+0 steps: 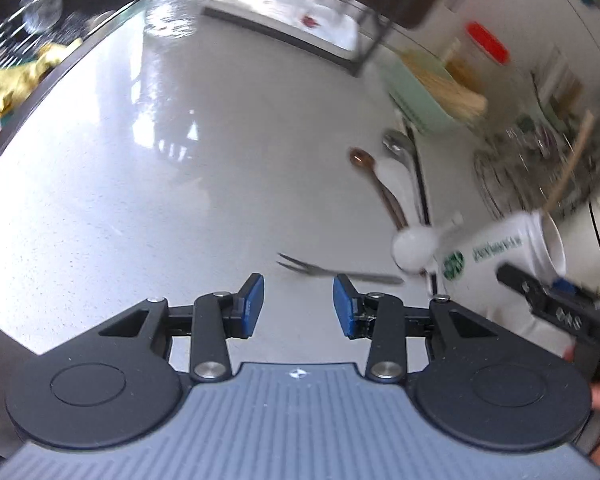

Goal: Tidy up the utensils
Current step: 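Move the left tool to the metal fork and close on it, then lift the fork with the left tool and carry it over the mug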

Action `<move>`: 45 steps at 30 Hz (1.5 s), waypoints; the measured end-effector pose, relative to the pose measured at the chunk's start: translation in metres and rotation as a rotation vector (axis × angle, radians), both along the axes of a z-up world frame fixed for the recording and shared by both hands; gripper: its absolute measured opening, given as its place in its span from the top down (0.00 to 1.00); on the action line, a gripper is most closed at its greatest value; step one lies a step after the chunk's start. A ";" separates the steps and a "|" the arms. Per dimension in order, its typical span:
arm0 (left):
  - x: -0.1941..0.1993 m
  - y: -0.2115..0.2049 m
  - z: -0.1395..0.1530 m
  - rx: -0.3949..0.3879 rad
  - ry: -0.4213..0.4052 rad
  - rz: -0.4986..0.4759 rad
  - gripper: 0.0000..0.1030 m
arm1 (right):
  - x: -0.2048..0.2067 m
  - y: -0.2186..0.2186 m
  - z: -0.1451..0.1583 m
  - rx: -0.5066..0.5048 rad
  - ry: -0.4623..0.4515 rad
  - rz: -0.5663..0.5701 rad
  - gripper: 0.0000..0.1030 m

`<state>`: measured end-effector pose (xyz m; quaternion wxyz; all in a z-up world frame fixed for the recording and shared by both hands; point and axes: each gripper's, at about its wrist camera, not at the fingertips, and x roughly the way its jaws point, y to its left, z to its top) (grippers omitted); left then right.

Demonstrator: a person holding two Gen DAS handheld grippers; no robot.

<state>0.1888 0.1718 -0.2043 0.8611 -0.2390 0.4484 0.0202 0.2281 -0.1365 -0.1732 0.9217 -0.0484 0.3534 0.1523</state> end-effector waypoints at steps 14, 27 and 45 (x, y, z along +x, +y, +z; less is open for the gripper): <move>0.013 0.023 -0.043 -0.147 -0.054 -0.040 0.61 | -0.006 0.003 -0.001 -0.005 -0.002 -0.043 0.15; 0.020 0.019 -0.052 -0.162 -0.072 -0.039 0.77 | -0.009 0.000 -0.002 0.002 -0.016 -0.029 0.16; 0.030 0.012 -0.037 -0.086 -0.071 -0.072 0.94 | -0.010 0.007 -0.002 -0.007 -0.027 -0.066 0.16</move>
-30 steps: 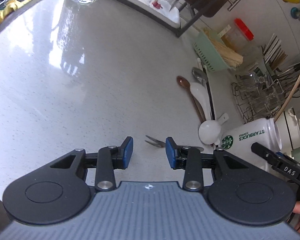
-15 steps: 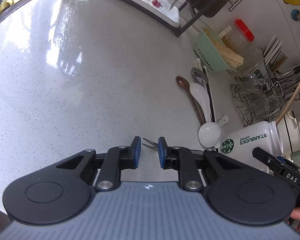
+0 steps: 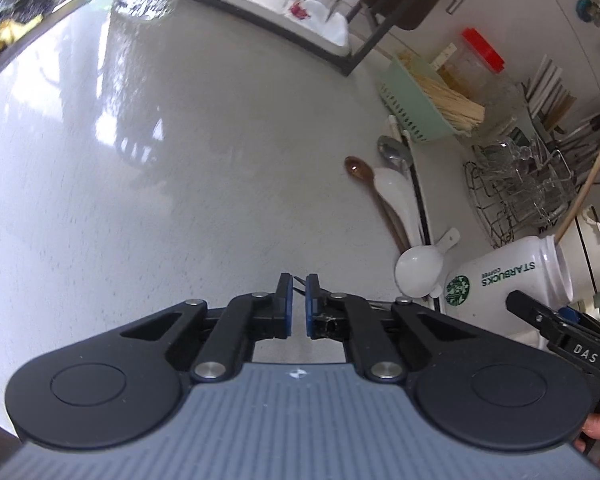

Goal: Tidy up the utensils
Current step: 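Lift the fork with the left tool and carry it over the mug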

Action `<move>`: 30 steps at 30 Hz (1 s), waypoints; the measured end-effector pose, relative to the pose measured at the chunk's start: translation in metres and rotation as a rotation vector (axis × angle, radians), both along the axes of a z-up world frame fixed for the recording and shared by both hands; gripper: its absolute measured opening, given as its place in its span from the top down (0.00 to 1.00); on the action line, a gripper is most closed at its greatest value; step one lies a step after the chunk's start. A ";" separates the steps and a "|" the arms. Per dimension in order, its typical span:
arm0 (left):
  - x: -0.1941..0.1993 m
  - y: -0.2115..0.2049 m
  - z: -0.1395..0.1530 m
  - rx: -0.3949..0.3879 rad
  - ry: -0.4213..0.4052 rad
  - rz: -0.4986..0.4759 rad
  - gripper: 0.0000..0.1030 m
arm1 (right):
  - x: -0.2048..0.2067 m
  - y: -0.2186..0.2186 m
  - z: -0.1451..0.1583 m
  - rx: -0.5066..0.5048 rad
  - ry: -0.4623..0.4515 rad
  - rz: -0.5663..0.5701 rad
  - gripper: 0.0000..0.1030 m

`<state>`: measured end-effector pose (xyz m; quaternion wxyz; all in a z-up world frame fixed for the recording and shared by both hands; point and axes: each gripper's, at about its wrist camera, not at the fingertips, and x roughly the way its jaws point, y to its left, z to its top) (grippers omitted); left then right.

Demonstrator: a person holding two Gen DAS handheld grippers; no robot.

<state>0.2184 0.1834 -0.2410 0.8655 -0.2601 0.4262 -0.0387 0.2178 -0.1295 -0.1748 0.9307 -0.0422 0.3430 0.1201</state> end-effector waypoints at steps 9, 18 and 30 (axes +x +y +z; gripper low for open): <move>0.006 -0.004 0.037 0.082 -0.019 -0.084 0.96 | -0.005 0.010 0.000 0.003 -0.003 -0.044 0.16; 0.014 -0.025 0.072 0.210 -0.005 -0.220 0.98 | -0.011 0.017 -0.002 0.015 -0.017 -0.074 0.16; 0.028 -0.057 0.112 0.386 -0.007 -0.370 0.99 | -0.014 0.020 -0.004 0.020 -0.040 -0.098 0.16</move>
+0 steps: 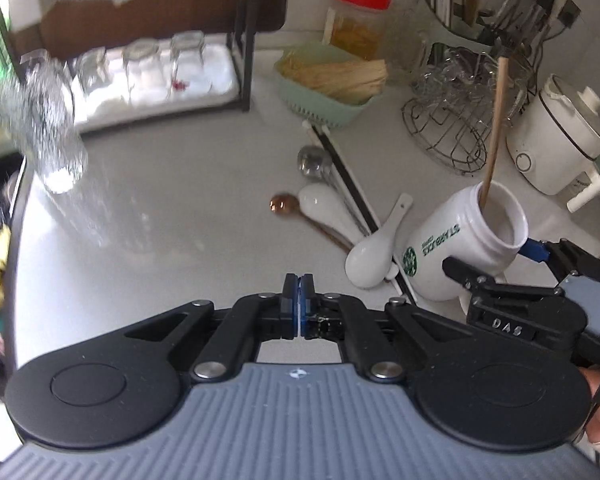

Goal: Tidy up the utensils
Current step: 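Lift the fork with the left tool and carry it over the mug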

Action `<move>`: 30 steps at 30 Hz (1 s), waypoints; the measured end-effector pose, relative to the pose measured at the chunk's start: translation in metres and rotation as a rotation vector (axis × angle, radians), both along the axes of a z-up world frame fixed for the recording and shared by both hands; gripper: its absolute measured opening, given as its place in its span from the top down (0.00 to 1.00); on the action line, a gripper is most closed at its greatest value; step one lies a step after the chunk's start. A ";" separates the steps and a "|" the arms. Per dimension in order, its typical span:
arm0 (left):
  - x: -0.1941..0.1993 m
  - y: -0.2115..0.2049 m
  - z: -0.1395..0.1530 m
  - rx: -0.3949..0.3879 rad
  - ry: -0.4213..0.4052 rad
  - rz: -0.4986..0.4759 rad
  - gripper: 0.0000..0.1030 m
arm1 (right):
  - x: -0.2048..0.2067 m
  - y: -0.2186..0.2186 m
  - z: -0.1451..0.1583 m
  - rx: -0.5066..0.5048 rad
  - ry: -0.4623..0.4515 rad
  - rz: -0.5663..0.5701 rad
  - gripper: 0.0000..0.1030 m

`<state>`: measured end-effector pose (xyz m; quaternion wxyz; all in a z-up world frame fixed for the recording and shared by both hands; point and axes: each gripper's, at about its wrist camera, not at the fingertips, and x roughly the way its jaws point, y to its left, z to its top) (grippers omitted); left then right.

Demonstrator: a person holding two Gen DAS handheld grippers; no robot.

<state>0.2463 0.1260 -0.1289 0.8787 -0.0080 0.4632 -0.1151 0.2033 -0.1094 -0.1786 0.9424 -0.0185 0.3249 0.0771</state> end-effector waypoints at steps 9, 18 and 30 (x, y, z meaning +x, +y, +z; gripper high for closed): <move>0.008 -0.034 0.047 0.102 -0.013 -0.143 0.99 | 0.000 0.003 -0.001 0.004 -0.017 -0.016 0.16; 0.008 -0.070 0.079 0.186 -0.021 -0.299 0.99 | 0.001 0.004 -0.001 0.009 -0.021 -0.021 0.16; 0.009 -0.086 0.124 0.207 -0.049 -0.360 0.99 | 0.000 0.004 -0.001 0.008 -0.023 -0.014 0.16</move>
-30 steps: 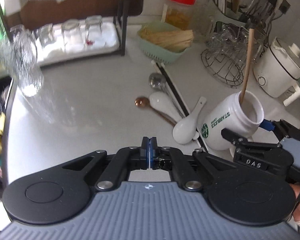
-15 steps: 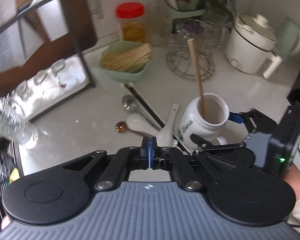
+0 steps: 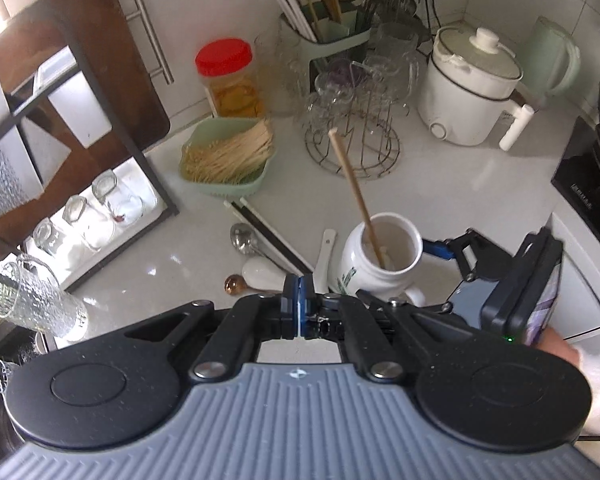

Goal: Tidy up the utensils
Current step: 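Lift the fork with the left tool and carry it over the mug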

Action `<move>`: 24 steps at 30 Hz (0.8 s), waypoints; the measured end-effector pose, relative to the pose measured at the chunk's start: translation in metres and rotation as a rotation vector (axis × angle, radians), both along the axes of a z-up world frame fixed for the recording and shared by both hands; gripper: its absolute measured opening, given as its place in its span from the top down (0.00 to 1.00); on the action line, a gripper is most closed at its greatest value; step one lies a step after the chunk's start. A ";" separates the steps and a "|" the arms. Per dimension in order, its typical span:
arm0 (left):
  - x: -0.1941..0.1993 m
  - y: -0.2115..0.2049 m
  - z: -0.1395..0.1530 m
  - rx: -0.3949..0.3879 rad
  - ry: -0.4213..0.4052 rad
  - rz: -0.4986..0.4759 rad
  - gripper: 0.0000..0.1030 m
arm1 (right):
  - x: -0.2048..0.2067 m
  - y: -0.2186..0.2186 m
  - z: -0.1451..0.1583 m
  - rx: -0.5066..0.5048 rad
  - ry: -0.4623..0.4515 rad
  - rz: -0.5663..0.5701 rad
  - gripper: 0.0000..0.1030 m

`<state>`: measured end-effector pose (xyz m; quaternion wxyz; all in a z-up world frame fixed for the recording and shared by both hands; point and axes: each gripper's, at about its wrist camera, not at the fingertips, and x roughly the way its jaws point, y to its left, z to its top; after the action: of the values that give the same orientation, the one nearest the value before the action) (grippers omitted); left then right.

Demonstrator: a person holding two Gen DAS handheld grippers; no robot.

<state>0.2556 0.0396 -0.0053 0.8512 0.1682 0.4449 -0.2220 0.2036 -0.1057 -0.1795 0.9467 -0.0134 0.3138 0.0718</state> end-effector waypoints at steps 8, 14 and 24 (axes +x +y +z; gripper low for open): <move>0.001 -0.011 0.034 -0.011 -0.041 -0.029 0.99 | 0.000 0.000 0.000 0.002 -0.002 0.000 0.16; 0.004 -0.025 0.047 -0.025 -0.059 -0.063 0.99 | -0.001 0.000 0.000 0.002 -0.004 0.000 0.16; 0.020 -0.062 0.016 0.025 -0.027 -0.128 0.99 | -0.001 0.000 0.000 0.006 -0.011 -0.002 0.16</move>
<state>0.2756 -0.0221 0.0106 0.8391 0.2098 0.4243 -0.2681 0.2026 -0.1062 -0.1797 0.9485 -0.0104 0.3082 0.0716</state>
